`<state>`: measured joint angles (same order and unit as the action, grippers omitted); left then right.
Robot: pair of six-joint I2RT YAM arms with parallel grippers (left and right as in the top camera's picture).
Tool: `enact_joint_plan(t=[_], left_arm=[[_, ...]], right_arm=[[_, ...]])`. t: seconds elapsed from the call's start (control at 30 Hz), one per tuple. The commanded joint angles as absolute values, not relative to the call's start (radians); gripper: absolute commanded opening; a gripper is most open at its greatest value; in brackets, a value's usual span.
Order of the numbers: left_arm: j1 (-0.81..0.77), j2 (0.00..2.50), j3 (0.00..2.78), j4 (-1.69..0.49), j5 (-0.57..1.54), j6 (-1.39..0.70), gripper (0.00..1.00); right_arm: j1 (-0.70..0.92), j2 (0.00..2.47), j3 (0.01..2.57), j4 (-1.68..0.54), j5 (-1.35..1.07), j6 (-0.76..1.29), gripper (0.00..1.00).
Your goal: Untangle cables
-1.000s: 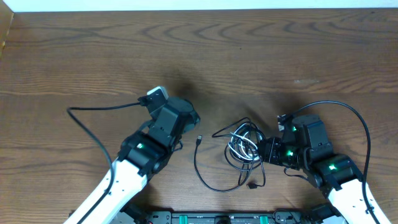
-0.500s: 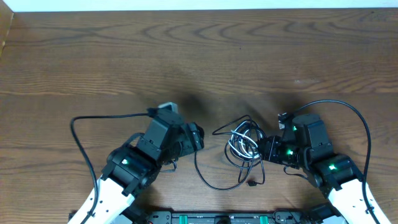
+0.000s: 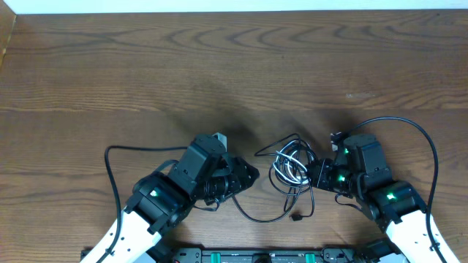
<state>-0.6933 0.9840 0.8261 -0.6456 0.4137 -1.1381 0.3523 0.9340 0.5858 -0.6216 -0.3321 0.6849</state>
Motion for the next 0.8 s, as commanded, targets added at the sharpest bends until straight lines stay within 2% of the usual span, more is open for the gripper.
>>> enact_joint_plan(t=[0.0, 0.07, 0.27, 0.7, 0.77], left_arm=[[-0.722, 1.007, 0.815, -0.619, 0.434, -1.412, 0.56], [-0.744, 1.034, 0.815, -0.566, 0.434, -1.448, 0.55], [-0.816, 1.155, 0.815, -0.413, 0.434, -1.474, 0.40], [-0.830, 1.422, 0.815, -0.262, 0.436, -1.525, 0.37], [-0.831, 1.454, 0.815, -0.228, 0.439, -1.524, 0.27]], right_arm=[[0.357, 0.930, 0.590, -0.617, -0.299, 0.672, 0.01], [0.357, 0.930, 0.590, -0.617, -0.293, 0.672, 0.01], [0.357, 0.930, 0.590, -0.618, -0.294, 0.673, 0.01], [0.357, 0.930, 0.590, -0.626, -0.295, 0.749, 0.02], [0.357, 0.930, 0.590, -0.625, -0.295, 0.749, 0.02]])
